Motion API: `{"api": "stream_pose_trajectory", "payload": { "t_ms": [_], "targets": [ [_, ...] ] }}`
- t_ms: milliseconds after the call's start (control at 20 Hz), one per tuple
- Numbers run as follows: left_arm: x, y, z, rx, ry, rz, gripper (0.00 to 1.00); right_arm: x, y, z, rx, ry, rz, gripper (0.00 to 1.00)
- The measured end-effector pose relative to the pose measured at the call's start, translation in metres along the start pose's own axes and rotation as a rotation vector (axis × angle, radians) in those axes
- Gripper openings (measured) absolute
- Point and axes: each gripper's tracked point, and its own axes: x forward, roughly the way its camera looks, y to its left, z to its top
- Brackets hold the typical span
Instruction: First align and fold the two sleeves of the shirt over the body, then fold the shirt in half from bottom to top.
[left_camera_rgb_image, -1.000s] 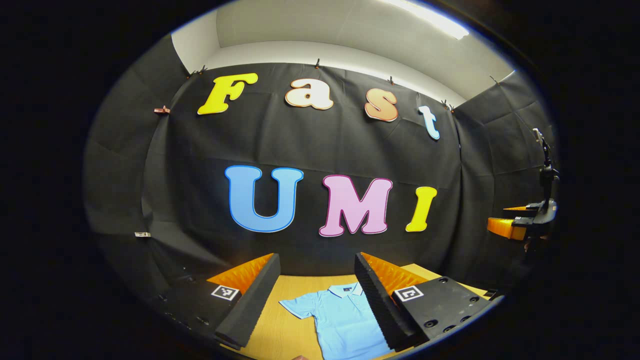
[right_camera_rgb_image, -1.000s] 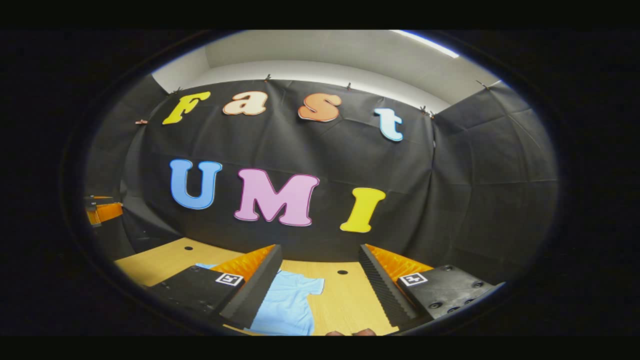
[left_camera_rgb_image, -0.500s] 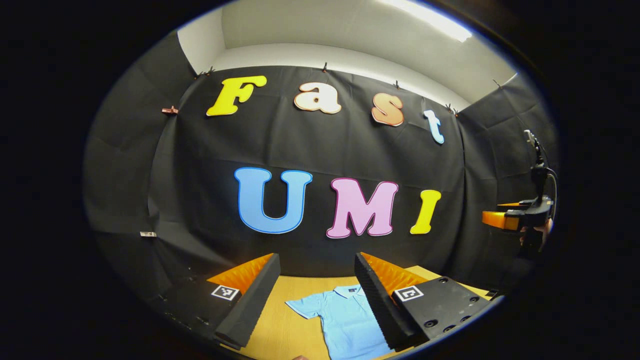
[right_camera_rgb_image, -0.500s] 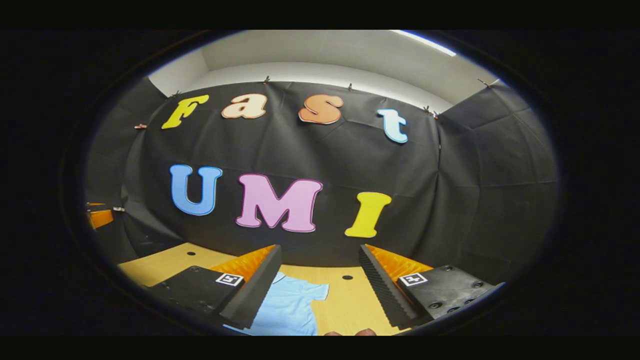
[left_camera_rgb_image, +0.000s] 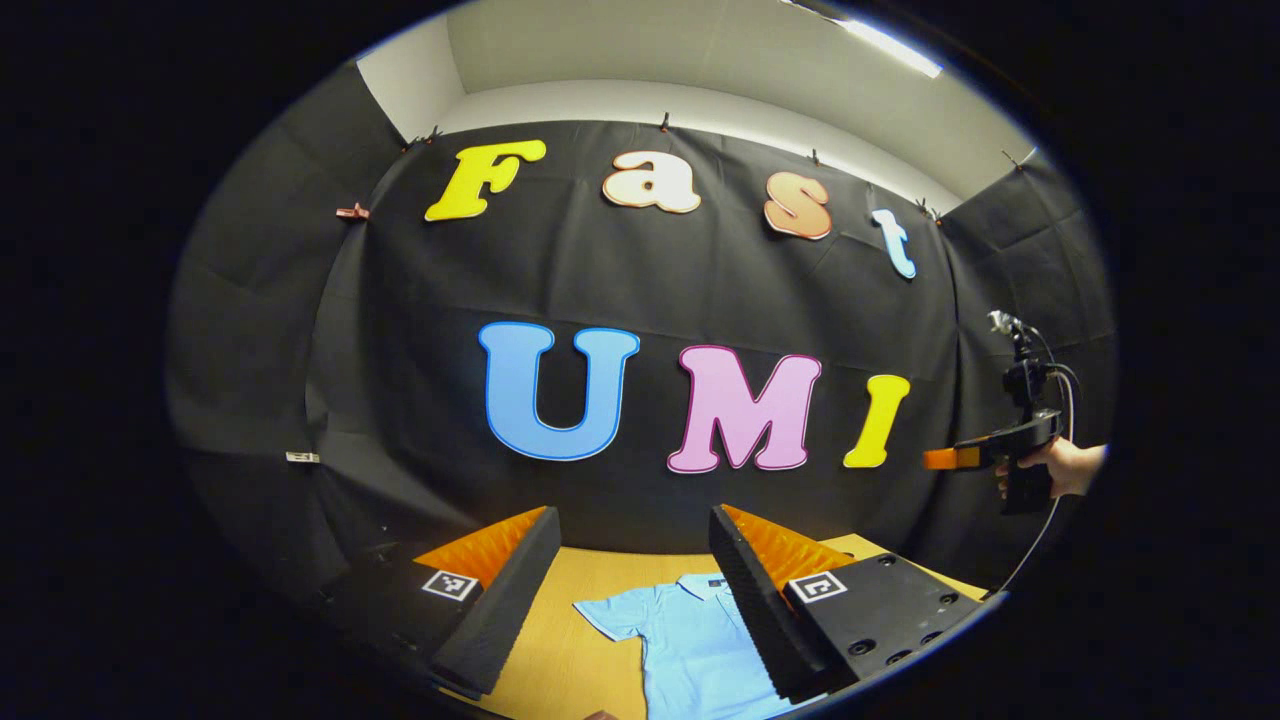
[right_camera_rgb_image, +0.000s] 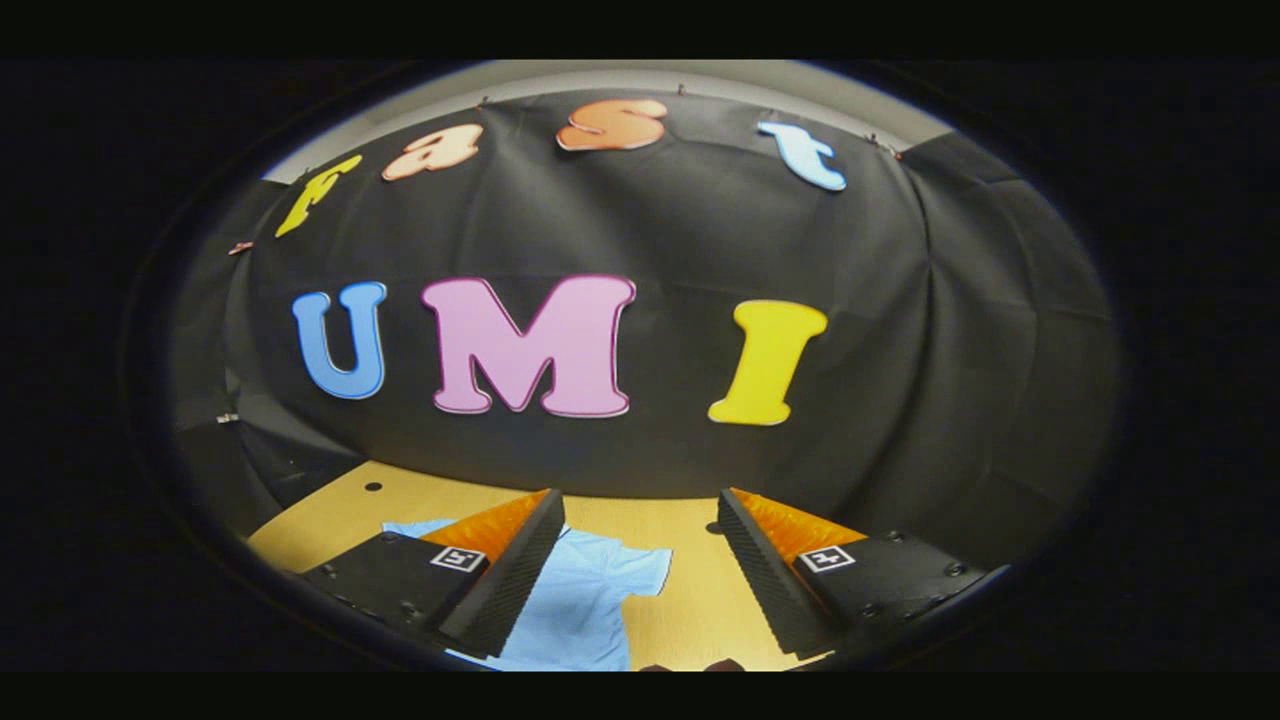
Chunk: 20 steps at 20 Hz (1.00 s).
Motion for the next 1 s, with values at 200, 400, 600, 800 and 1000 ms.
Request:
{"api": "stream_pose_trajectory", "payload": {
  "t_ms": [200,400,600,800,1000],
  "targets": [
    [0.046,-0.009,-0.022,0.012,0.063,0.083,0.97,0.104,-0.007,-0.072,-0.047,0.174,0.093,0.97],
    [0.073,-0.034,-0.056,-0.015,0.157,0.166,0.97,0.179,-0.013,-0.156,-0.040,0.346,0.180,0.97],
    [0.080,-0.044,-0.069,0.015,0.204,0.229,0.97,0.227,-0.016,-0.244,-0.025,0.524,0.216,0.98],
    [0.081,-0.045,-0.079,0.027,0.245,0.265,0.97,0.248,-0.017,-0.303,0.013,0.660,0.200,0.98],
    [0.080,-0.037,-0.089,0.047,0.286,0.288,0.97,0.260,-0.018,-0.333,-0.002,0.710,0.174,0.98]
  ]
}}
